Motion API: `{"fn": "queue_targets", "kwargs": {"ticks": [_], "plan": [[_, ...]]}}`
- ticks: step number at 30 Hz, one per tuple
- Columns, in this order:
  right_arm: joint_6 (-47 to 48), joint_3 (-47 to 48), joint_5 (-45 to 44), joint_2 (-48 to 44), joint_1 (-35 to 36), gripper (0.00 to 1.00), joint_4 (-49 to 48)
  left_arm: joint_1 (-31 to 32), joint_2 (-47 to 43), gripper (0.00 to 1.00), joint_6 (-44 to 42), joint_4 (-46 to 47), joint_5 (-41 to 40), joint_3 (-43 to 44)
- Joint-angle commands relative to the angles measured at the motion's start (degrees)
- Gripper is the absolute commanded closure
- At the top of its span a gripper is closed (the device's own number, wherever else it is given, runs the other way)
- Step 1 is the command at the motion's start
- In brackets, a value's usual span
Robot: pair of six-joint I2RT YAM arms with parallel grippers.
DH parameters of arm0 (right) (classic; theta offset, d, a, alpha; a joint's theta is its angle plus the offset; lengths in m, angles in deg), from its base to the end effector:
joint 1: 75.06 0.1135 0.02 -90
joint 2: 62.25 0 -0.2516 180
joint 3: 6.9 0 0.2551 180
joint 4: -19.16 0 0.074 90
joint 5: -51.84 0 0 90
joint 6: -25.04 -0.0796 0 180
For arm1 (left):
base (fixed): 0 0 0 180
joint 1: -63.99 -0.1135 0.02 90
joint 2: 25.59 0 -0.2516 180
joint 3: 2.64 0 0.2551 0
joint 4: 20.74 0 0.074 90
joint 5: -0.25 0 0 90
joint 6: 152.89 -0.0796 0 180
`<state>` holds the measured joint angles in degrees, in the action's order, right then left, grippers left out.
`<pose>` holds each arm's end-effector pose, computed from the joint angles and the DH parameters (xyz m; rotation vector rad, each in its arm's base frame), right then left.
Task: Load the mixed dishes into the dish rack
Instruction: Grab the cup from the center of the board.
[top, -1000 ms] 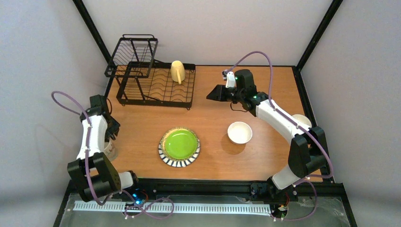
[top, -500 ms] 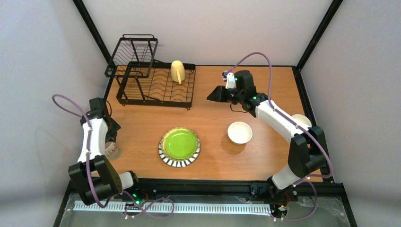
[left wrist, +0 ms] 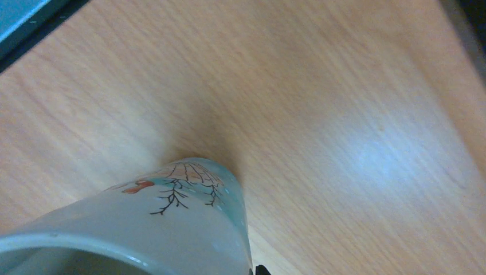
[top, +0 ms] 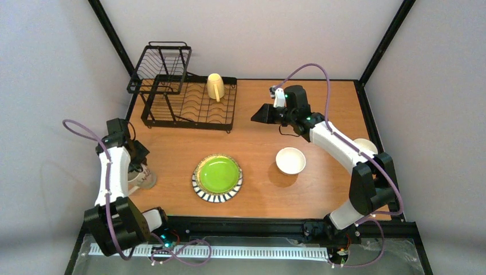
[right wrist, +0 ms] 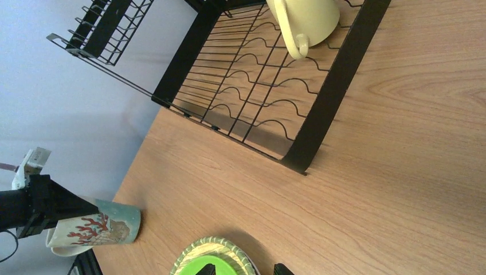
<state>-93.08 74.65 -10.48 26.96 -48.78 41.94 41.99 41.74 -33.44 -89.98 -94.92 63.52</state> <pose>0.3368 0.2076 0.2579 -0.2748 2.2046 1.0575 0.2101 0.0926 0.1960 -1.2320 2.5069 0.0945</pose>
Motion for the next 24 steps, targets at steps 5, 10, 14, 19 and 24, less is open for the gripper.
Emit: {"fn": "queue_targets", "kwargs": {"ticks": [5, 10, 14, 19, 24], "plan": [[-0.3, -0.2, -2.3, -1.2, 0.1, 0.41, 0.8, 0.3, -6.4, 1.0, 2.6, 3.8, 12.7, 3.3], [-0.4, -0.3, -4.0, -2.8, 0.2, 0.41, 2.0, 0.3, -9.4, 1.0, 5.0, 6.7, 17.7, 3.2], [-0.9, -0.4, -4.4, -3.7, 0.2, 0.41, 2.4, 0.3, -12.6, 1.0, 7.7, 9.6, 21.3, 1.6], [-0.9, -0.3, -5.2, -5.0, 0.1, 0.41, 3.4, 0.3, -15.9, 1.0, 10.3, 11.9, 25.1, 1.8], [-0.5, -0.4, -6.1, -6.0, 0.1, 0.4, 4.4, 0.4, -18.9, 1.0, 13.7, 15.2, 30.2, 1.7]]}}
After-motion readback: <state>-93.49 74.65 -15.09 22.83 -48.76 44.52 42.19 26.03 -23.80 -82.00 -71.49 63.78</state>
